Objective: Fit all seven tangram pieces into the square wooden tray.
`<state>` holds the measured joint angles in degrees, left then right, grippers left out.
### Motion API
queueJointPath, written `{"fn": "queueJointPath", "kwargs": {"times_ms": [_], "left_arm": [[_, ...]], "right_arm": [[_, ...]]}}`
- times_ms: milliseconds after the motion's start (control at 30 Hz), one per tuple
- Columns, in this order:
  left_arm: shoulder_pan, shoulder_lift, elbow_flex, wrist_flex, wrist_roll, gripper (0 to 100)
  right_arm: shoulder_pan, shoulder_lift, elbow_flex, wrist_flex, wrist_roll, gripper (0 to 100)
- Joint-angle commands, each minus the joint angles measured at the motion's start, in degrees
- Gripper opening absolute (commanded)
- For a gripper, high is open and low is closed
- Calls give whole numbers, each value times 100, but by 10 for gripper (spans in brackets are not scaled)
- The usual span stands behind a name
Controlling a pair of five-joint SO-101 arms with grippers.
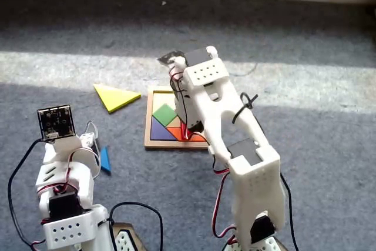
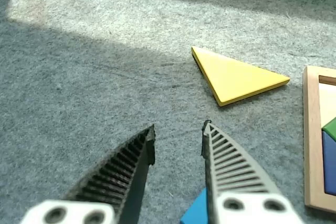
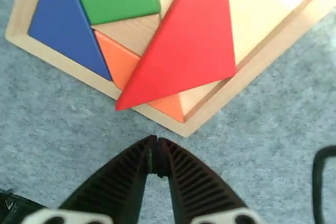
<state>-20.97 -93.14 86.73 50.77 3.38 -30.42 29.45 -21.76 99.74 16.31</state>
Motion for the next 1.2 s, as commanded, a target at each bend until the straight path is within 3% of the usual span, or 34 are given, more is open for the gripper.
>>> {"fn": "queueJointPath", "kwargs": {"times_ms": [0, 600, 1167], "left_arm": [[66, -48, -75, -9, -53, 168], [75, -48, -84, -9, -53, 168], [66, -48, -84, -9, -53, 168]], "right_arm": [[66, -136, 57, 57, 264, 5], [-532, -127, 1007, -1095, 264, 5], [-532, -119, 1024, -3943, 264, 5]]}}
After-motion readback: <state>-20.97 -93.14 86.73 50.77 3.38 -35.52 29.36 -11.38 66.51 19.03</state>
